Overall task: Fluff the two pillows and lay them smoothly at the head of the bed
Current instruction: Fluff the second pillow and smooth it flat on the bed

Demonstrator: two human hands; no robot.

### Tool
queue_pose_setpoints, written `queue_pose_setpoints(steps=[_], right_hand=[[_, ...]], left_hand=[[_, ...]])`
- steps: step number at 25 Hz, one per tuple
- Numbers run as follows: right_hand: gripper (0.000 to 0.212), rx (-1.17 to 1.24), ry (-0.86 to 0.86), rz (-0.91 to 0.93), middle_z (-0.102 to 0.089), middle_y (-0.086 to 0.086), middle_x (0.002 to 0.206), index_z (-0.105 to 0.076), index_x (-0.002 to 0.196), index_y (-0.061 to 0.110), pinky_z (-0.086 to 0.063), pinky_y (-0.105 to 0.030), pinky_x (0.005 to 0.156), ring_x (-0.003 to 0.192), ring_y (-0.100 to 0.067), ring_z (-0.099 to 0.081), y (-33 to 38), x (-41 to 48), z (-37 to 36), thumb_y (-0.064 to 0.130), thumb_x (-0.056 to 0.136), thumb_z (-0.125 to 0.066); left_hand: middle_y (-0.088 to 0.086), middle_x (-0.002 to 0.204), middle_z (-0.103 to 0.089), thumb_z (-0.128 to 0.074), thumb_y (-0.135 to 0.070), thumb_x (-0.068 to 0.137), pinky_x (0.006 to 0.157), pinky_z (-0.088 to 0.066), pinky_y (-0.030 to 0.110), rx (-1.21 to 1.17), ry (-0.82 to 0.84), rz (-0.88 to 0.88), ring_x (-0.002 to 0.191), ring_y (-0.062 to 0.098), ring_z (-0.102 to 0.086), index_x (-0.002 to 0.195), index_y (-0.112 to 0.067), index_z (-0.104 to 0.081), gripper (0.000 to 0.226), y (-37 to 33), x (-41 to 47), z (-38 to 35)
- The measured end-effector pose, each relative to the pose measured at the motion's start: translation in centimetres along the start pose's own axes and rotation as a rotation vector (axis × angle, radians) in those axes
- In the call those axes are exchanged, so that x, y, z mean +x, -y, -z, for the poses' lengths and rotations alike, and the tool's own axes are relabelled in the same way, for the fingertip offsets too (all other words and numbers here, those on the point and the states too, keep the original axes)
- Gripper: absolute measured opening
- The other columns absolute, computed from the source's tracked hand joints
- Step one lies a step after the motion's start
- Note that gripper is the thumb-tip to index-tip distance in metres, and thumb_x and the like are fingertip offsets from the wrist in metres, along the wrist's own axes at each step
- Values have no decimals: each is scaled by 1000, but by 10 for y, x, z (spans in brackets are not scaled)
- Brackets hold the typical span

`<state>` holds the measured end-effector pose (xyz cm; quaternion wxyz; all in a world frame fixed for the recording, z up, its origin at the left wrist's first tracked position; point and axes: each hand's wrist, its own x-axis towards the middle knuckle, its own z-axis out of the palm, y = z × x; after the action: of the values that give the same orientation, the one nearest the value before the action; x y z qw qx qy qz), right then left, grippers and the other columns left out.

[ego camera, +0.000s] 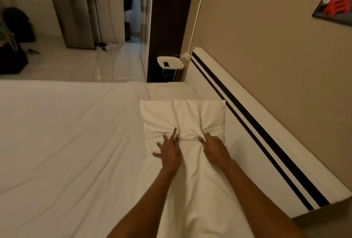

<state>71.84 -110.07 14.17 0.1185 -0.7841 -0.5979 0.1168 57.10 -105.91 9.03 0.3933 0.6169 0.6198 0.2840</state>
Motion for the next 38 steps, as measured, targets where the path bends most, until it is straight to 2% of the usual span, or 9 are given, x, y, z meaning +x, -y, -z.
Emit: queue_pose_setpoints(steps=[4,11,15,19,24,28,32,35,38], right_hand=[[46,-4,69,70,-62,-20,125,-45,145,9,-44,-45,96,114,-39,-58,-84,24,18,33,108,-35],[47,67,122,75,-59,-18,133,-45,146,12,-44,-44,101,120,-36,-57,-168,73,12,36,107,-35],[49,79,176,45,-53,-16,143,-42,149,15,-40,-42,106,128,-35,-52,-213,92,-10,39,107,-33],[49,98,229,46,-57,-17,137,-43,147,13,-41,-42,103,125,-36,-54,-264,121,-38,39,107,-32],[47,114,233,73,-61,-19,128,-45,146,12,-45,-42,97,118,-37,-58,-322,156,-96,36,107,-34],[47,111,236,62,-58,-25,133,-45,146,8,-45,-43,99,120,-41,-56,-362,186,-148,33,107,-36],[45,64,208,47,-60,-26,126,-48,143,5,-46,-45,93,114,-42,-58,-396,204,-210,31,107,-37],[43,40,183,74,-63,-25,117,-51,138,3,-48,-45,88,108,-43,-61,-418,204,-231,30,107,-38],[44,12,192,107,-64,-24,115,-51,138,2,-47,-44,87,107,-42,-61,-419,216,-228,31,107,-36]], left_hand=[[10,154,-37,-20,-38,108,112,-11,74,-17,-29,69,142,40,-28,150,-45,-34,45,-37,-9,-75],[9,153,-41,-23,-34,108,112,-8,75,-69,-81,199,146,42,-24,149,-41,-39,44,-57,15,-171],[7,158,-37,-22,-41,107,112,-9,75,-69,-70,238,147,42,-23,149,-40,-39,45,-53,24,-219],[8,160,-33,-19,-45,107,112,-9,76,-22,-72,287,148,43,-21,149,-46,-35,45,-47,45,-273],[5,159,-38,-20,-47,106,112,-10,75,-36,-110,383,148,42,-22,147,-44,-39,45,-14,76,-347],[8,152,-46,-23,-48,106,111,-20,73,-101,-97,456,145,42,-31,146,-30,-45,50,12,104,-395],[5,144,-52,-23,-48,106,108,-27,70,-95,-55,436,136,38,-42,144,-35,-48,47,69,133,-446],[9,138,-56,-24,-47,106,107,-28,69,-95,-61,434,133,38,-44,140,-24,-53,49,88,137,-477],[14,136,-58,-26,-45,106,109,-30,66,-112,-105,449,133,40,-45,137,-14,-54,51,84,145,-477]])
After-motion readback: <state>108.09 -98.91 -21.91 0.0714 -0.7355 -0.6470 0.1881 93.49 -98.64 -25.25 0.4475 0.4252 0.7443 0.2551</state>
